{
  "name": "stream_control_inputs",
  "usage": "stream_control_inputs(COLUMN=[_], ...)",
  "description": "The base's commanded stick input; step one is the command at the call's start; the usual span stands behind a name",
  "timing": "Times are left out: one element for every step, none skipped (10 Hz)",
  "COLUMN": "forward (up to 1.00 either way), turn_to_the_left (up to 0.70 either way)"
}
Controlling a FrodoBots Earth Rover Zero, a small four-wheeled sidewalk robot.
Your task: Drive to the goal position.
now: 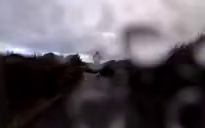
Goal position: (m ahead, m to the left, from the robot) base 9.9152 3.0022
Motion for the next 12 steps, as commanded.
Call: stream_control_inputs(forward=[0.7,0.7,0.7,0.7,0.7,0.7,0.7,0.7,0.7,0.7,0.7,0.7], turn_to_the_left=[0.0,0.0,0.0,0.0,0.05,0.12,0.14,0.14,0.0,0.0,0.0,0.0])
